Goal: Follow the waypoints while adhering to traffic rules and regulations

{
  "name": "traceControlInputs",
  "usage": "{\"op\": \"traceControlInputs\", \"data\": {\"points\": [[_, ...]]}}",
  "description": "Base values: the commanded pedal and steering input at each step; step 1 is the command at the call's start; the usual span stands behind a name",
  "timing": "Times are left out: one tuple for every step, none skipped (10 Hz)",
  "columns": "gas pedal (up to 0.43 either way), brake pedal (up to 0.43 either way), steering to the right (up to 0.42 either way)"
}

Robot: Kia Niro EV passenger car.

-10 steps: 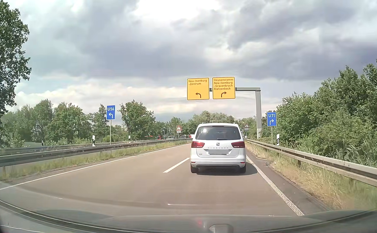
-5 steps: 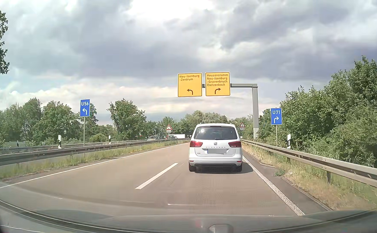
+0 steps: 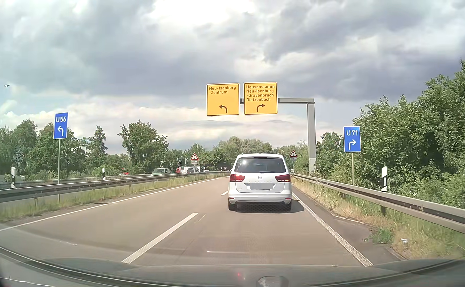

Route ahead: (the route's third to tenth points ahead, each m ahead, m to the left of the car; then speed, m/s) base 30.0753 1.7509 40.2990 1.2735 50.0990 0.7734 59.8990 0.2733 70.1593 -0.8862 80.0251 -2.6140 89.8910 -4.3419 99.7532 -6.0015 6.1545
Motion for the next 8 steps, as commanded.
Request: {"op": "traceControlInputs", "data": {"points": [[0.169, 0.037, 0.038], [0.169, 0.037, 0.034], [0.169, 0.037, 0.029], [0.169, 0.037, 0.024], [0.169, 0.037, 0.018], [0.169, 0.037, 0.014], [0.169, 0.037, 0.008], [0.169, 0.037, 0.005]]}}
